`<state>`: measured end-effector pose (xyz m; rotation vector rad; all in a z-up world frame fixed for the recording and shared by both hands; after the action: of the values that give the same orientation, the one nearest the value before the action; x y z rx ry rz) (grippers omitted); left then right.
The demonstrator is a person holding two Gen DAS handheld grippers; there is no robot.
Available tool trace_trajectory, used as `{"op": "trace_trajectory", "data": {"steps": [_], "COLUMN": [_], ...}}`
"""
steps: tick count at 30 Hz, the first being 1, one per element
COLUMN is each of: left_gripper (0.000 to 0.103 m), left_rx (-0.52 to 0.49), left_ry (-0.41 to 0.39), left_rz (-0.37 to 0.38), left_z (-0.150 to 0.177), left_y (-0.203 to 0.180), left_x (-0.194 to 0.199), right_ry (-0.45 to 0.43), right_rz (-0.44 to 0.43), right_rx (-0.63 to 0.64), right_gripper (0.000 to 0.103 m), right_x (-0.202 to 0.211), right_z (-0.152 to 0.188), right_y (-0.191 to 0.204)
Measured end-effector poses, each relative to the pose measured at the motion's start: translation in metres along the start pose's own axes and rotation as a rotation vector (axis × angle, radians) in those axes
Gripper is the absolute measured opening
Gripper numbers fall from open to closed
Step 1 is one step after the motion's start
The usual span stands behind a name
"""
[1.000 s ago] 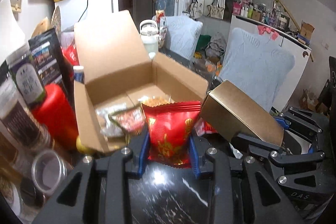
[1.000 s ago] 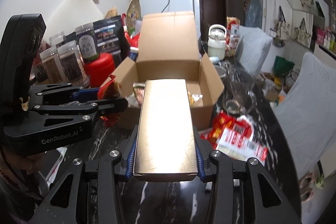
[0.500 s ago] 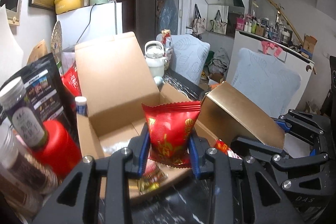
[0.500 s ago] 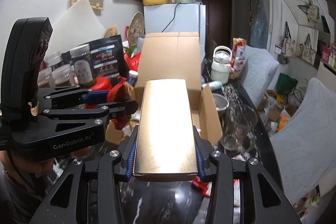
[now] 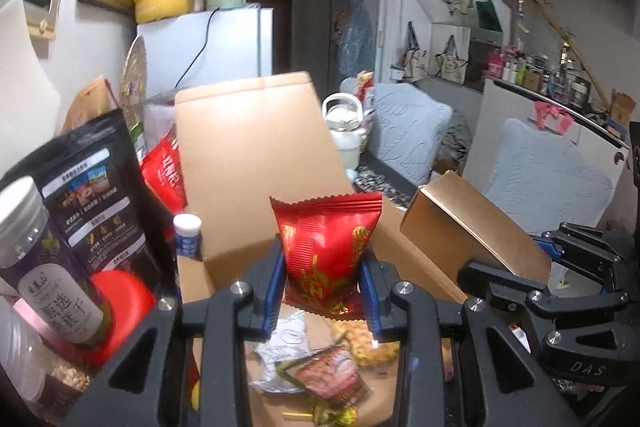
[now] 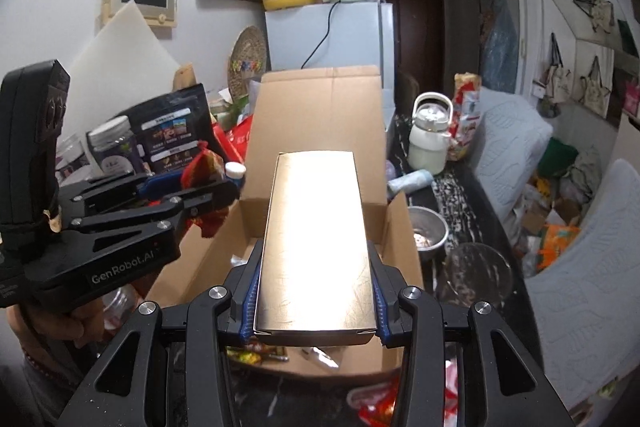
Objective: Organize snacks
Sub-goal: 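Lower into the box and open the right gripper while the left gripper releases the red packet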
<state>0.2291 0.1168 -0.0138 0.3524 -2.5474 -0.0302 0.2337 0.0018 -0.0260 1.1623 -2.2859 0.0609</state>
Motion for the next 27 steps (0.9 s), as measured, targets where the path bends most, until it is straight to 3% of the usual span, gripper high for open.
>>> {"op": "trace_trajectory", "data": {"steps": [13, 27], "left_gripper": [0.033, 0.033], "left_rx": [-0.050, -0.115], "left_ry": [0.201, 0.365], "left_rz": [-0.024, -0.071], "left_z": [0.041, 0.085], "left_y": [-0.009, -0.020], "left_x": [-0.069, -0.100], "right_ry": [0.127, 0.270], "right_rz": [0.032, 0.050], "right_rx": [-0.035, -0.045], "right_gripper": [0.043, 0.044], "right_x": [-0.061, -0.096], "right_z": [0.024, 0.058], "right_y": [-0.025, -0.038]}}
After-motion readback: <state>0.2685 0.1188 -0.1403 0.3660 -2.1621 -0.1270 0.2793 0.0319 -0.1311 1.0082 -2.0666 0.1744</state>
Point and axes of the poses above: each gripper's, at about its wrist camera, not at the fingertips, and x roughly against the way its jaws point, y to its left, z to its underside, the point moved 9 cm from there along -x, roughly the way its jaws point, and after that the axes turned 15 degrees about -z, right-handed, at the moved point
